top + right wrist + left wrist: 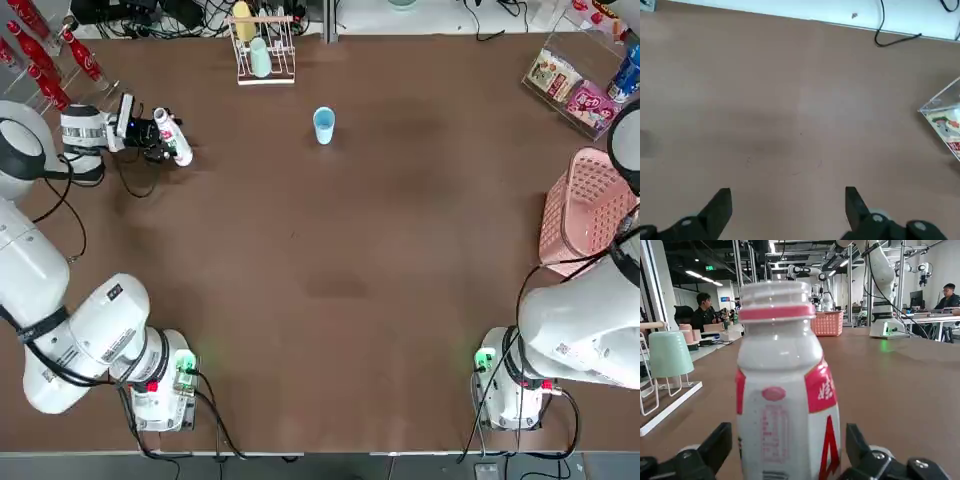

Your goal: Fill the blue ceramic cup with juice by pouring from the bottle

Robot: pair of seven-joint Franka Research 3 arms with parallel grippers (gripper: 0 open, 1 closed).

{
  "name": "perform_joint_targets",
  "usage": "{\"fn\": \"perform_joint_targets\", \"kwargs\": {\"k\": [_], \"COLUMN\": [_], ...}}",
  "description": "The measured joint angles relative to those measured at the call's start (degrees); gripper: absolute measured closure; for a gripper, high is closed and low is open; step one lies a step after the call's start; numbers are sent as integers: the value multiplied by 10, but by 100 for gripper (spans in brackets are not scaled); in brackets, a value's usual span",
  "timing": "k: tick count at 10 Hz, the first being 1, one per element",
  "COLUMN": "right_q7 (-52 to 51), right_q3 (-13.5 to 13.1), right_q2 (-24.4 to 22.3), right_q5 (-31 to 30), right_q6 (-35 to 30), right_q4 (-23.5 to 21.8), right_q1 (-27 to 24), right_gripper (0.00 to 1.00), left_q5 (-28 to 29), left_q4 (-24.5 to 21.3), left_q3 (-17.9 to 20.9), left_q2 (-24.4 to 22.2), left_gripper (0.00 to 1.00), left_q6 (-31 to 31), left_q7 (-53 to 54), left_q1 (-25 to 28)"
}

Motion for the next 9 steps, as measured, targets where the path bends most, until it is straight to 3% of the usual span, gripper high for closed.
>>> {"fn": "perform_joint_targets", "kwargs": {"k": [1, 3, 4, 6, 9], "right_q7": [7, 9, 9, 9, 11], "right_q3": [-48, -206, -253, -274, -287], "right_q2": [-19, -78, -104, -125, -146], "right_q5": [24, 85, 93, 95, 99], "right_q6": [-16, -49, -67, -63, 9], "right_q4": [1, 0, -4, -22, -93], "right_q1": [30, 126, 150, 152, 148], "right_gripper": [0, 0, 0, 0, 0], "left_q5": [3, 21, 29, 46, 74], "left_q4": [7, 19, 26, 41, 62], "left_q3": [0, 2, 4, 5, 5], "left_q2": [0, -1, -1, -5, -37], "left_gripper": [0, 0, 0, 0, 0], "left_q6": [0, 0, 0, -1, -9], "left_q7": [0, -5, -8, -11, -29], "left_q1": [3, 10, 13, 20, 34]}}
